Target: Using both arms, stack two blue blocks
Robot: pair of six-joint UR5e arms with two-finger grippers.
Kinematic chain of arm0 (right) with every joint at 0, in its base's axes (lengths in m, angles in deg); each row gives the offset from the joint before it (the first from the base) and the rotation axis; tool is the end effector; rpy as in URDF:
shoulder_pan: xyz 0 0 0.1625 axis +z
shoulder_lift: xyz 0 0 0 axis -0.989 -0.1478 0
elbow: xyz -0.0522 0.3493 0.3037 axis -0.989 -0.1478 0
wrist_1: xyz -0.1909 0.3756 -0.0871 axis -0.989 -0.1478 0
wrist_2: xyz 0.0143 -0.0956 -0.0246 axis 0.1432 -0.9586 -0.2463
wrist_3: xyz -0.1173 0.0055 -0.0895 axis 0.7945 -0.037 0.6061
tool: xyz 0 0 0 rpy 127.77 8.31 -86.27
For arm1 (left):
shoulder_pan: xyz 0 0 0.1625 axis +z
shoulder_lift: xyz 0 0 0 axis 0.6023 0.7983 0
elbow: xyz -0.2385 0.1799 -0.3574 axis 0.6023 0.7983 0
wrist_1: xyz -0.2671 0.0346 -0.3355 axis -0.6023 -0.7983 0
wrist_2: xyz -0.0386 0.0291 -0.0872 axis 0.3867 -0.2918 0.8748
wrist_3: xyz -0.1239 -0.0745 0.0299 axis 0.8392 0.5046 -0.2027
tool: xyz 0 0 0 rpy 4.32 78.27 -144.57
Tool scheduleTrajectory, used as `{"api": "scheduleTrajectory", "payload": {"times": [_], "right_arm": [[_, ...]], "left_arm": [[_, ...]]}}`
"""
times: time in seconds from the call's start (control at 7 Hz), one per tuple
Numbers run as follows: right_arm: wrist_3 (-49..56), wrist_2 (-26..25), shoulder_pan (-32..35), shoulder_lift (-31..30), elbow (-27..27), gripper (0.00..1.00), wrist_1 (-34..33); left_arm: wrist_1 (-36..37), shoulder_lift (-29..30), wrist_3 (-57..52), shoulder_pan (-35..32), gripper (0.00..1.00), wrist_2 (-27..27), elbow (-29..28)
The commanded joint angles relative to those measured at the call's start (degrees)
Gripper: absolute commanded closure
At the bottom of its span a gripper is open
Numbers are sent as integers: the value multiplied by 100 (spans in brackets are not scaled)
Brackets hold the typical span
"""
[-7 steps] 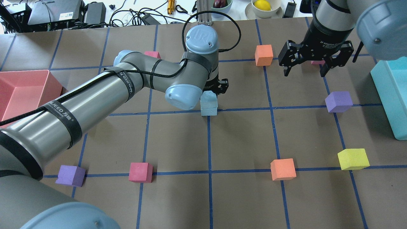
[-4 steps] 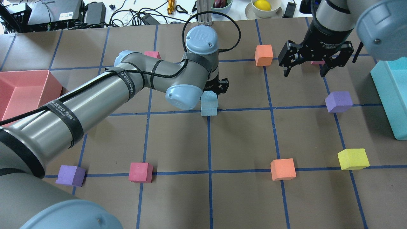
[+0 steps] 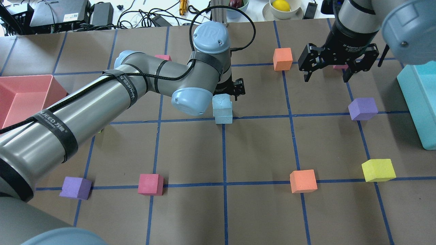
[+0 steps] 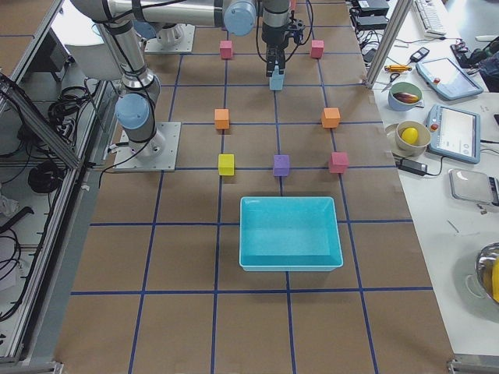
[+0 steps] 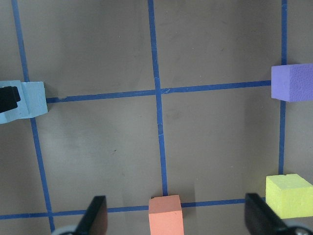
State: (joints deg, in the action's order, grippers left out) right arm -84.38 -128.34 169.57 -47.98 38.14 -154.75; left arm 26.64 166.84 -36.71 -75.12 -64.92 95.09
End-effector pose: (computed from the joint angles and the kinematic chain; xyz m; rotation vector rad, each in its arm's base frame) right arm 0.1168 -0.5204 0.4611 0.1060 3.1333 0.0316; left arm -0.3839 -0.5871 0.2569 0.0950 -3.0910 0.1377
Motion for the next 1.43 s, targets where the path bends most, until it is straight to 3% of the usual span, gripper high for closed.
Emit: {"api": "scheduleTrajectory", "payload": {"times": [0.0, 0.43, 0.71, 1.0, 1.29], "right_arm": [[1, 7, 0, 0, -17, 0, 6], [10, 7, 0, 0, -17, 0, 6], [10, 7, 8, -9, -26, 0, 6], [10, 7, 8, 0, -26, 0, 6], [10, 16, 8, 0, -26, 0, 6]], "left_arm": [[-520, -421, -185, 322, 0, 62, -54], [-1488, -1466, -2062, 1438, 0, -17, -28], [-2724, -2274, -3161, 2299, 0, -96, -19], [-2660, -2725, -3237, 2496, 0, -70, 147], [-2545, -2753, -3194, 2452, 0, -88, 157]]}}
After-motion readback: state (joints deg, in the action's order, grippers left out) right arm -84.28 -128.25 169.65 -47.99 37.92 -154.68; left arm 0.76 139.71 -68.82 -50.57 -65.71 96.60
